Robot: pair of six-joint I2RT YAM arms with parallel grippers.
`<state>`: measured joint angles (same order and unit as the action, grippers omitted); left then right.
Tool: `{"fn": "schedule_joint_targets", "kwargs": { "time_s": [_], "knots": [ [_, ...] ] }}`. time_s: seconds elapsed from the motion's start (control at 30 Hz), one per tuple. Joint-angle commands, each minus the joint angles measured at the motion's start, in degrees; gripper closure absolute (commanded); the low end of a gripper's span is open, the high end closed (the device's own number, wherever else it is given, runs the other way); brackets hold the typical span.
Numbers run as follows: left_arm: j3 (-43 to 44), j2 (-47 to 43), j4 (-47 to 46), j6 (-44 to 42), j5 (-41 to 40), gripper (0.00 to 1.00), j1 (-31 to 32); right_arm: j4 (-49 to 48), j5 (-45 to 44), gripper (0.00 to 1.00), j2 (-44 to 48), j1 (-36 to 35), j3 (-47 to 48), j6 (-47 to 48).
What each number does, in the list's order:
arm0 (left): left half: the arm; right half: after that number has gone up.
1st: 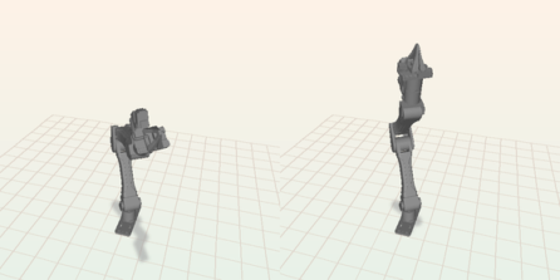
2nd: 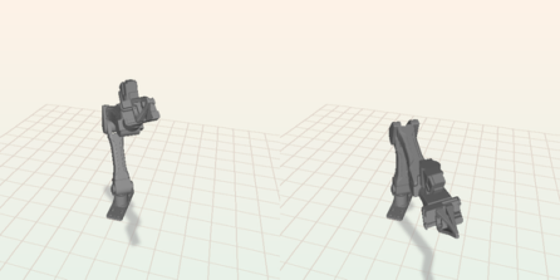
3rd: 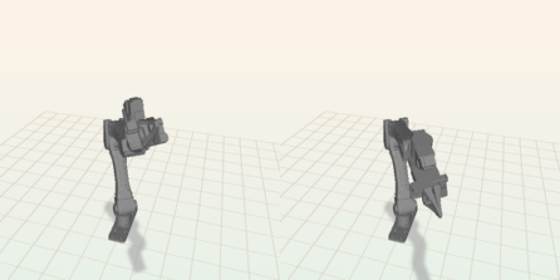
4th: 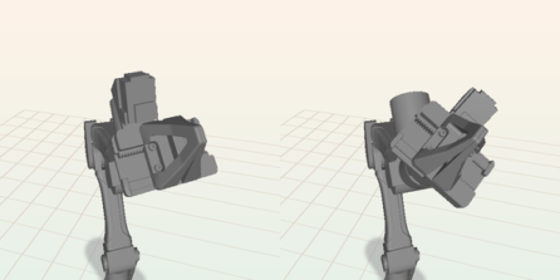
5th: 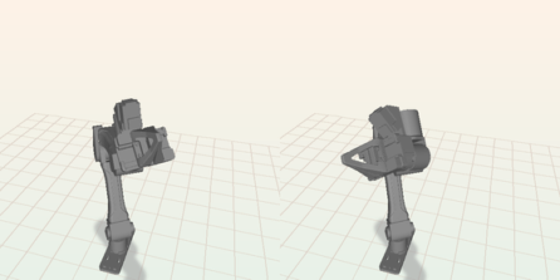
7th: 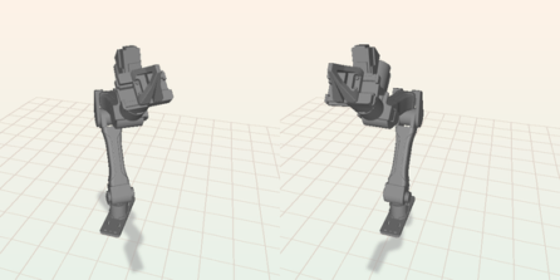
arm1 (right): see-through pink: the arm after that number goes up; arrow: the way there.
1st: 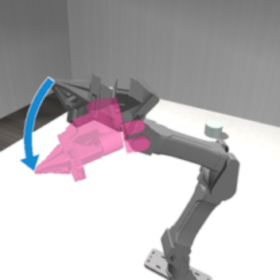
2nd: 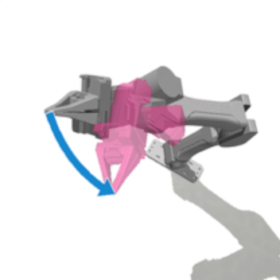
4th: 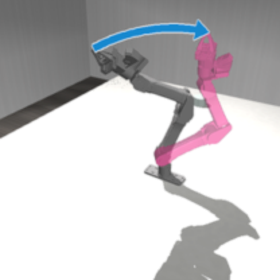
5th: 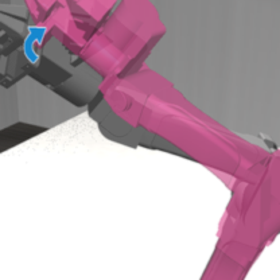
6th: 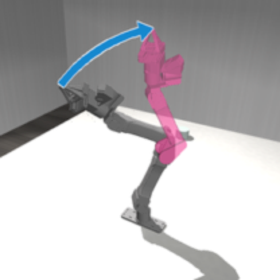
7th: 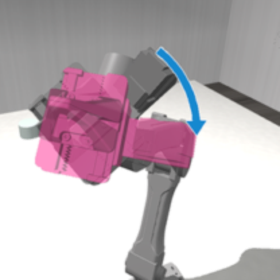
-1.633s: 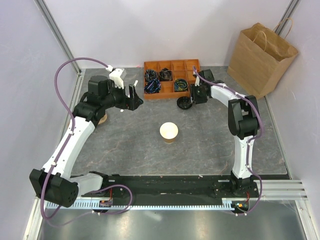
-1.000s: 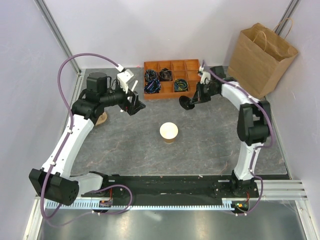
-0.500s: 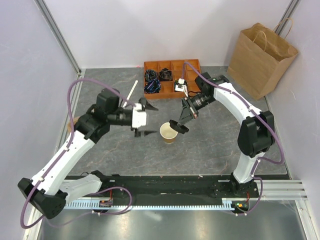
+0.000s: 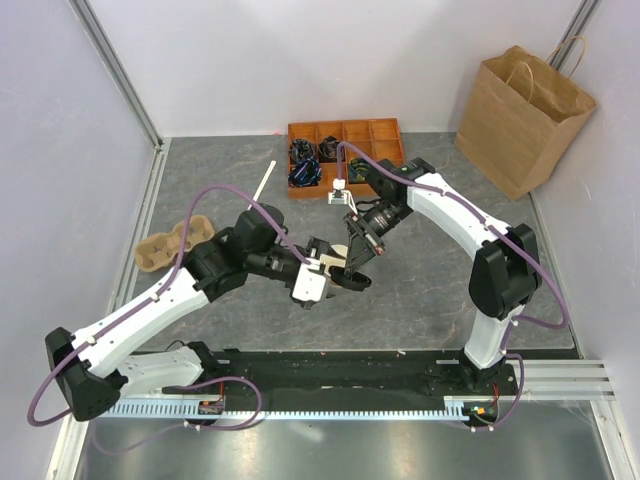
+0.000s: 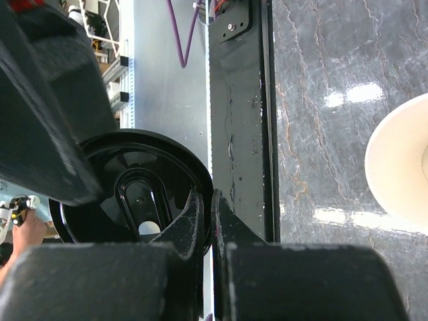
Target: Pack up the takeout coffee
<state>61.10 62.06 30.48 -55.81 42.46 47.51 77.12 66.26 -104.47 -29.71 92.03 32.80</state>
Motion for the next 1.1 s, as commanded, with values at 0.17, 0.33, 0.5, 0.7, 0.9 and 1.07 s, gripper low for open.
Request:
{"fn": "schedule_joint_targets", "kwargs": {
  "time_s": [0.17,0.33,0.5,0.7,0.9,1.07],
  "knots": [
    [-2.75,1.04,-10.0,8.25,-5.54,0.42,3.65,6.46,1.77,1.0,2.25,-2.28,2.72,1.66],
    [-1.51,3.06,-9.91,17.13,-7.56,0.77,3.73,6.37,-0.77,0.93,2.07,-2.1,6.48,1.57],
    [-1.42,2.62,-10.7,29.75,-9.4,0.93,3.38,6.11,-4.64,0.29,1.37,2.89,12.72,2.8],
    [-1.86,4.2,-15.0,59.77,-4.76,0.97,-6.16,-5.99,-6.57,0.24,1.18,17.83,19.17,-10.53],
    [-4.23,6.4,-28.53,87.43,-2.38,0.98,-18.14,-41.4,-23.35,0.39,17.87,19.43,-1.46,-32.67],
    [-7.74,8.25,-36.79,100.25,-0.1,0.98,-19.82,-44.69,-28.46,0.46,20.7,15.4,-3.96,-35.78]
  ]
}}
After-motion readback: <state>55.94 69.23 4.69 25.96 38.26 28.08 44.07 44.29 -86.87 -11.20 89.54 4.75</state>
